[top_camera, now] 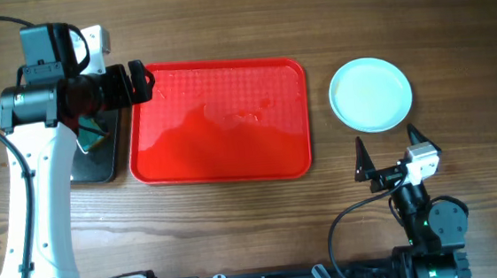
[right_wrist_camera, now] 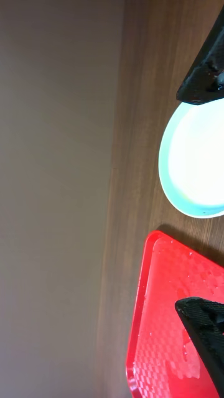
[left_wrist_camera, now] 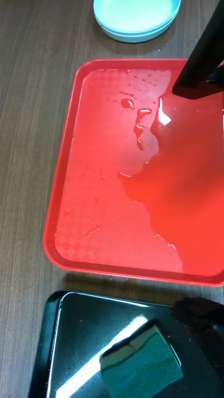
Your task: Clean dirty plates on tray and stack at the side
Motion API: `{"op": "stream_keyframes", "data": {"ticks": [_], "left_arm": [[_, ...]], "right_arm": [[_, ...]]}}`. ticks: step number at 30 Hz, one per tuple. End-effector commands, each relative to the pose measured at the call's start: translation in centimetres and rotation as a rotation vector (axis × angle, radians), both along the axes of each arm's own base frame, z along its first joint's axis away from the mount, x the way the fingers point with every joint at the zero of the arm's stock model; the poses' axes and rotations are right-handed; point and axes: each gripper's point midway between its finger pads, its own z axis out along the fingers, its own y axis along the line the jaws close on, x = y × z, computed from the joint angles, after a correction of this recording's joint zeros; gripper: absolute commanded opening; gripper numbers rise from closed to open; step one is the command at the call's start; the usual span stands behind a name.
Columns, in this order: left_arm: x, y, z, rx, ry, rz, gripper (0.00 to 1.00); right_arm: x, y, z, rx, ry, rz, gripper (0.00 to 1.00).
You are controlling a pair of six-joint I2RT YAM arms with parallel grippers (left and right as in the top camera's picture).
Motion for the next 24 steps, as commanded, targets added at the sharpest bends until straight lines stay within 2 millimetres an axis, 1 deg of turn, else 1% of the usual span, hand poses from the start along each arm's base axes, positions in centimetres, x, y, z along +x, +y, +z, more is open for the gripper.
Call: {"op": "stream_keyframes", "data": {"ticks": [1,7,10,12,14,15,16,18,20,22,24], "left_arm": [[0.1,-0.1,0.5,0.014,-0.021,-0.017,1.00],[0.1,0.0,0.5,0.014,-0.020,-0.016,1.00],[-0.8,-0.3,-0.8,0.012,0.012,-0.023,1.00],[-2.3,-0.9,-2.3,0.010,0.052,-0.039,1.00],[-4.6,-1.9,-3.7,0.009,0.082,-0.067,1.00],[-5.7,-2.2,-4.0,0.009,0.084,-0.076,1.00],[-6.6,-2.2,-4.2,0.014,0.082,-0.075,1.00],[-8.6,-1.3,-4.6,0.057,0.070,-0.049,1.00],[-10.2,-1.3,-4.8,0.062,0.050,-0.046,1.00],[-11.7,-0.5,-5.0,0.100,0.025,-0.022,1.00],[-13.0,-0.2,-4.8,0.115,-0.015,-0.011,1.00]], "right_arm": [[-0.1,0.4,0.1,0.008,-0.006,0.023,1.00],[-0.1,0.4,0.1,0.008,-0.006,0.023,1.00],[-0.1,0.4,0.1,0.008,-0.006,0.023,1.00],[-0.1,0.4,0.1,0.008,-0.006,0.023,1.00],[-0.1,0.4,0.1,0.009,-0.006,0.023,1.00],[-0.1,0.4,0.1,0.008,-0.006,0.023,1.00],[-0.1,0.4,0.1,0.009,-0.006,0.023,1.00],[-0.1,0.4,0.1,0.008,-0.006,0.023,0.99],[-0.1,0.4,0.1,0.009,-0.006,0.023,1.00],[-0.1,0.4,0.1,0.009,-0.006,0.023,1.00],[-0.1,0.4,0.1,0.009,-0.006,0.023,1.00]]}}
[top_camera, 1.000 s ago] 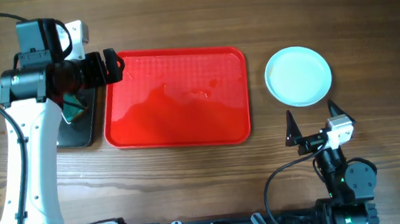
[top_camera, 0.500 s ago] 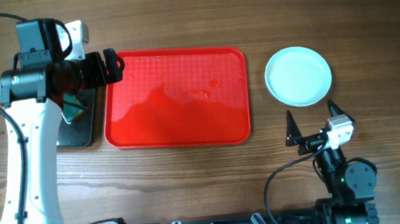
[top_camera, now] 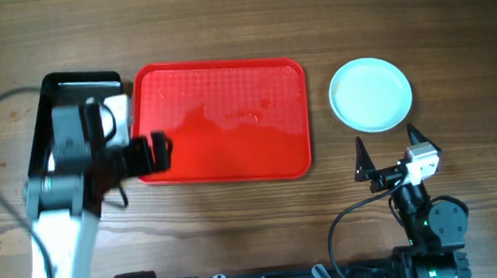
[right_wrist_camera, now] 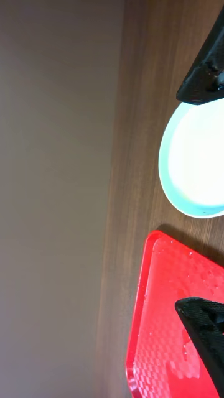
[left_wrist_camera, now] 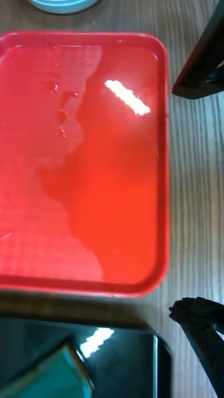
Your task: Clean dirty plates on tray and stack at the side
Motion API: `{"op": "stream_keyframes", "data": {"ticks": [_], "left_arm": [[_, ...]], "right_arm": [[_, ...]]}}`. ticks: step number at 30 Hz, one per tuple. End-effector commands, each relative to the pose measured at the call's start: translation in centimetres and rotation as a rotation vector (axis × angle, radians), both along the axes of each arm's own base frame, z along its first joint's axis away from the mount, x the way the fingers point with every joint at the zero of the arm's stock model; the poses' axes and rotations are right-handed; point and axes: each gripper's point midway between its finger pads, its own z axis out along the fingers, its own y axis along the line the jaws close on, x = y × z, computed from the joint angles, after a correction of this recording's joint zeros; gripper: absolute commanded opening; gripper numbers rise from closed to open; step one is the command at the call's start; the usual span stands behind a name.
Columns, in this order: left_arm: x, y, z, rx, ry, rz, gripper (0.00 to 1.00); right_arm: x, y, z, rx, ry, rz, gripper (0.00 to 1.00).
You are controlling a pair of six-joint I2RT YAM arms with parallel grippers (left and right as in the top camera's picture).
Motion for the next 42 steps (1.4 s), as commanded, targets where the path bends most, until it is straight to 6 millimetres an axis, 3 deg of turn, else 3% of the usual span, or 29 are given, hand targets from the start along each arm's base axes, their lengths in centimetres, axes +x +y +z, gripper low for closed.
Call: {"op": "stream_keyframes", "data": {"ticks": [1,6,13,16,23,27,33,42], "left_arm": [[-2.3,1.1,0.1,0.065,-0.075,0.018,1.00],[-5.1,1.5,1.2,0.085,-0.146,0.033,1.00],[-6.9,1.8,2.9,0.099,-0.248,0.050,1.00],[-6.4,1.8,3.3,0.097,-0.336,0.054,1.00],[-2.6,1.0,5.2,0.054,-0.729,0.032,1.00],[-1.4,0.6,5.5,0.040,-0.898,0.018,1.00],[-1.3,0.9,4.9,0.074,-1.076,0.021,1.00],[-1.7,1.1,2.5,0.198,-1.131,-0.027,1.00]], "right_arm": [[-0.1,0.4,0.1,0.008,-0.006,0.023,1.00],[-0.1,0.4,0.1,0.009,-0.006,0.023,1.00],[-0.1,0.4,0.1,0.009,-0.006,0.023,1.00],[-0.1,0.4,0.1,0.009,-0.006,0.023,1.00],[-0.1,0.4,0.1,0.008,-0.006,0.023,1.00],[-0.1,0.4,0.1,0.009,-0.006,0.023,1.00],[-0.1,0.4,0.1,0.008,-0.006,0.023,1.00],[-0.1,0.4,0.1,0.009,-0.006,0.023,1.00]]}}
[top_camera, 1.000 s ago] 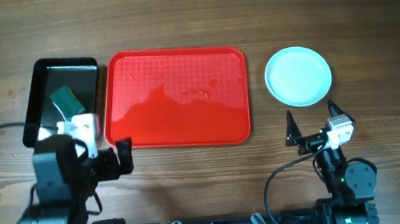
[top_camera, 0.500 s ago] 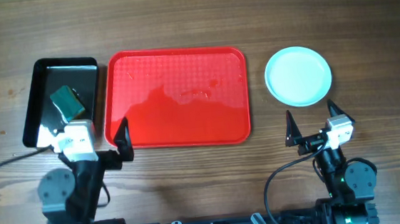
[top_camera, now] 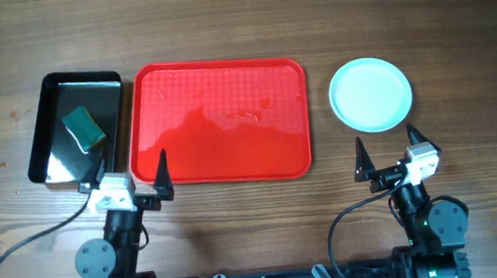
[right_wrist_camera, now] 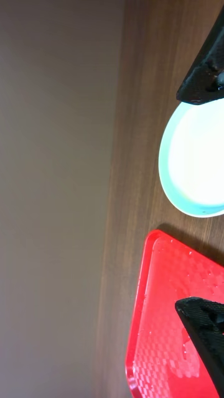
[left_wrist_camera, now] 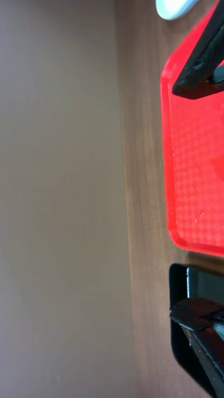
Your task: Clean dirty plates on tray and stack at the side
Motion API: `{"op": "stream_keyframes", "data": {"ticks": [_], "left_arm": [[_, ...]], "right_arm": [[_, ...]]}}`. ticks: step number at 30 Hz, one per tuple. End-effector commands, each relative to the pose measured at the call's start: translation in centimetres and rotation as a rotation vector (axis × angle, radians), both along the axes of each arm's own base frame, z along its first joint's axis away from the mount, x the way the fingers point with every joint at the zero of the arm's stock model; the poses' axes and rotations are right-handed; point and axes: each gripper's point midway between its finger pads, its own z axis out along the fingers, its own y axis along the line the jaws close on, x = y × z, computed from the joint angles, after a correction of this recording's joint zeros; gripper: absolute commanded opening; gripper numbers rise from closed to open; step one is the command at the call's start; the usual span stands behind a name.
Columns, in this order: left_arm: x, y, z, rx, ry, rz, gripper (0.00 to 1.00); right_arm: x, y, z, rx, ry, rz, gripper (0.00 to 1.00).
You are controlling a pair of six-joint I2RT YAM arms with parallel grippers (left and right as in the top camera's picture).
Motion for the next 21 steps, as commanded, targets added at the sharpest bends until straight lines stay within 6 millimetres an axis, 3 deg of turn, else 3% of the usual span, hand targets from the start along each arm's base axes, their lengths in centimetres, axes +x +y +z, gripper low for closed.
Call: {"op": "stream_keyframes", "data": {"ticks": [1,9,21], "left_arm": [[0.1,0.2,-1.5,0.085,0.000,0.015,1.00],[0.4,0.0,-5.9,0.084,0.123,-0.001,1.00],[0.3,0.0,-5.5,-0.047,0.126,-0.001,1.00]], "right_arm": [[-0.1,0.4,0.1,0.008,-0.006,0.020,1.00],[-0.1,0.4,0.1,0.008,-0.006,0.020,1.00],[-0.1,0.4,0.1,0.008,-0.006,0.020,1.00]]}}
